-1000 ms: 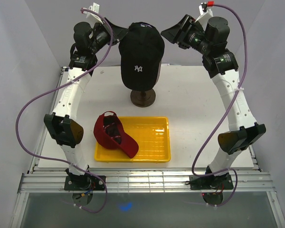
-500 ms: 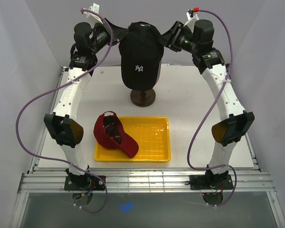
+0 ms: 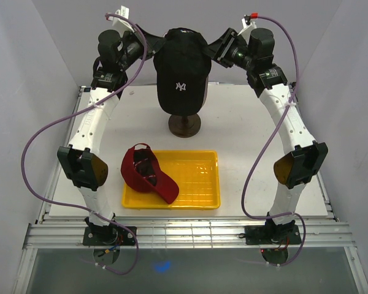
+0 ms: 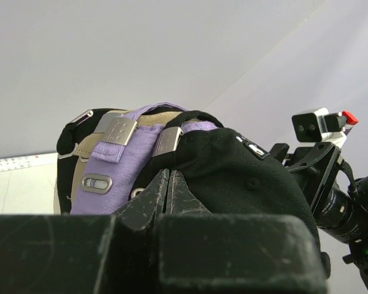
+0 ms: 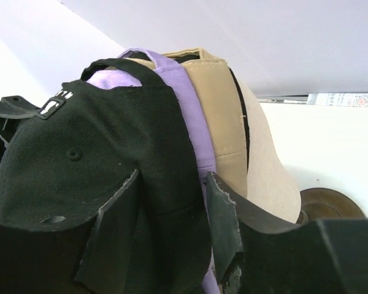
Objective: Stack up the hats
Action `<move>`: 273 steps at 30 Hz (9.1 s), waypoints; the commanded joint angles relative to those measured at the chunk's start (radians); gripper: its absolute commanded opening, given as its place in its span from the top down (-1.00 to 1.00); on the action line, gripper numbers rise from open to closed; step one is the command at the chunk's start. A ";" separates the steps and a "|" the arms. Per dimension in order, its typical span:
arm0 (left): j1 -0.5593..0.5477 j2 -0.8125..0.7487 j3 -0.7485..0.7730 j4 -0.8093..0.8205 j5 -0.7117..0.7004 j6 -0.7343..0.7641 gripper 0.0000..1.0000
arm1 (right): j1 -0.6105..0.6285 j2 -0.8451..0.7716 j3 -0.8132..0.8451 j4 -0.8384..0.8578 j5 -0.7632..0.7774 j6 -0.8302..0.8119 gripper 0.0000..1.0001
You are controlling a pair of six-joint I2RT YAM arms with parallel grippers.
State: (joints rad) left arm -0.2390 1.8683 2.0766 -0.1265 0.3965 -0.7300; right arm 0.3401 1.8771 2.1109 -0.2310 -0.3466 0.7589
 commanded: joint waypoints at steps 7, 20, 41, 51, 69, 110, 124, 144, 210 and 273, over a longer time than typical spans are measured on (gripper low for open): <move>0.003 0.006 -0.055 -0.154 -0.067 0.020 0.98 | -0.015 -0.029 -0.031 -0.064 0.060 -0.018 -0.25; 0.001 -0.024 -0.058 -0.180 -0.085 0.055 0.32 | -0.049 -0.058 -0.124 0.074 -0.086 0.034 -0.36; 0.001 -0.046 0.005 -0.167 -0.077 0.076 -0.12 | -0.095 -0.076 -0.135 0.259 -0.212 0.165 -0.52; 0.009 -0.061 0.040 -0.127 -0.088 0.077 -0.19 | -0.102 -0.073 -0.131 0.252 -0.213 0.174 -0.53; 0.023 -0.080 0.046 -0.055 -0.097 0.072 -0.23 | -0.104 -0.067 -0.095 0.193 -0.201 0.146 -0.54; 0.104 -0.570 -0.390 -0.173 -0.148 -0.048 -0.25 | -0.008 -0.867 -0.871 -0.204 -0.014 -0.223 -0.53; 0.104 -0.738 -0.484 -0.338 -0.169 -0.028 -0.23 | 0.919 -0.681 -0.930 -0.304 0.705 -0.164 -0.47; 0.104 -0.715 -0.362 -0.390 -0.163 -0.022 -0.23 | 1.048 -0.130 -0.545 -0.421 0.692 -0.312 -0.28; 0.104 -0.942 -0.317 0.019 -0.334 -0.106 -0.11 | 0.185 -0.064 0.058 0.920 -0.094 0.789 0.84; 0.104 -0.933 -0.440 0.005 -0.295 -0.128 -0.09 | 0.027 -0.137 -0.742 1.690 -0.178 1.548 0.84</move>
State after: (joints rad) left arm -0.1352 0.9398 1.6436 -0.1196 0.0898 -0.8619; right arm 0.3813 1.7515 1.3823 1.2671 -0.5182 1.9907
